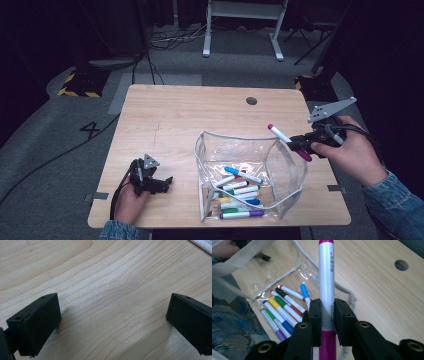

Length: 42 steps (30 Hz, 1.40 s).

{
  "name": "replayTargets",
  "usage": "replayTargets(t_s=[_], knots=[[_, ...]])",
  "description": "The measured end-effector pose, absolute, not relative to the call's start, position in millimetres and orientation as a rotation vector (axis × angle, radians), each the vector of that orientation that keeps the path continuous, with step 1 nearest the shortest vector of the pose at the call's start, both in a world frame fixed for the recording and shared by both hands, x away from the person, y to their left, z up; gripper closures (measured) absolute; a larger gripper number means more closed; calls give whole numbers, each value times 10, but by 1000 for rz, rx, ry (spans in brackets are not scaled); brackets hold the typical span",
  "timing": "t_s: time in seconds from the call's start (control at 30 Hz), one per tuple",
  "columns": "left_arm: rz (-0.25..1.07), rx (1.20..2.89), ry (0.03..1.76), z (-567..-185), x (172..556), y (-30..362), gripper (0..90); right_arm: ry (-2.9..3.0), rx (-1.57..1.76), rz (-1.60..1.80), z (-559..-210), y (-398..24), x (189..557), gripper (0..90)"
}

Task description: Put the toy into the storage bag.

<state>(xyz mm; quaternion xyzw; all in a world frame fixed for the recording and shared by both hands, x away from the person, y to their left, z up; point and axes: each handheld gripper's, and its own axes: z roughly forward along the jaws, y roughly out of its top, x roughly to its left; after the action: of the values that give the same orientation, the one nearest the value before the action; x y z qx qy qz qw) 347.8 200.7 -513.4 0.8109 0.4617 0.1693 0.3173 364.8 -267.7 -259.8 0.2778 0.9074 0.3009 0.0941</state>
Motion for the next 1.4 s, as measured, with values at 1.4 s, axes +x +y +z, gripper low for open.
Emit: replayTargets(t_s=[1.4], knots=[[444, 2131, 1217, -5134, 3478, 2005, 0, 3169, 303, 506, -3539, -1363, 3436, 767]])
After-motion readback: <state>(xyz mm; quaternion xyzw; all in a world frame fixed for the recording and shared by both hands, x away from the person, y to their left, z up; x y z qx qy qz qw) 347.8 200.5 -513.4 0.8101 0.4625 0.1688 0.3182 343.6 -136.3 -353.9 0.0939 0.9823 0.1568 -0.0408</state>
